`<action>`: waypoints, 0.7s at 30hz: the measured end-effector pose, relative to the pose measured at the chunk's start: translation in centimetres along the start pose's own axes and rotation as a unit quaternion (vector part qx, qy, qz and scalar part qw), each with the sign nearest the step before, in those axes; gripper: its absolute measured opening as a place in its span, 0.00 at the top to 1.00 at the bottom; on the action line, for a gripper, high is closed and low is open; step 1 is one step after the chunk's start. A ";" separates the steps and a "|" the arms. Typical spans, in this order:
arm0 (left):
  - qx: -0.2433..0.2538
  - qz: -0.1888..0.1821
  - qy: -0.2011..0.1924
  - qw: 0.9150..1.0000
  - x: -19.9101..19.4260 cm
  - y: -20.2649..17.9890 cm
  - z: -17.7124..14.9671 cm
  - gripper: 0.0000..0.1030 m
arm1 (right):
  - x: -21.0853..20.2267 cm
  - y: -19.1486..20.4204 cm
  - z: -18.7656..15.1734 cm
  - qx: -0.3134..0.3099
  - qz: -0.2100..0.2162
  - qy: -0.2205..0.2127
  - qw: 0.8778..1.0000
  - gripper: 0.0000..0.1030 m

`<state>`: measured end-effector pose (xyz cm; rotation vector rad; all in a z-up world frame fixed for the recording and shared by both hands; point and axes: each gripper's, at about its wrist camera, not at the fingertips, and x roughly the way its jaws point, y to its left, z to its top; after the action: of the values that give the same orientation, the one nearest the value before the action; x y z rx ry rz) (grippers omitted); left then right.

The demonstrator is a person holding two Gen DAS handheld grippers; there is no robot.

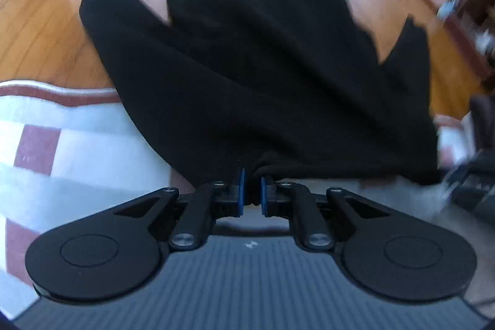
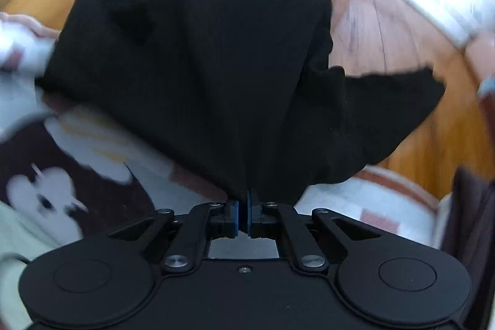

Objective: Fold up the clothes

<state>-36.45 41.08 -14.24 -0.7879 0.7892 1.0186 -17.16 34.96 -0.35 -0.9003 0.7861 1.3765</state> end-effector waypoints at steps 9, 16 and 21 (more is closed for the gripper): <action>0.003 0.000 0.046 0.999 0.0 -1.1 -1.4 0.90 | 0.9 -4.9 -1.3 0.101 0.149 0.097 0.979 0.83; -0.056 -0.096 0.053 0.992 -3.5 -0.3 -1.3 0.81 | -1.2 -13.9 -1.1 0.257 0.252 -0.013 0.933 0.56; -0.055 -0.022 -0.033 0.998 -4.6 0.9 4.7 0.52 | -1.7 -15.7 4.1 0.198 0.163 -0.075 0.964 0.59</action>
<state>-37.84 43.40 -8.20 -0.8578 0.6610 1.0489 -1.83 38.07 4.23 -0.3582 1.0779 1.4780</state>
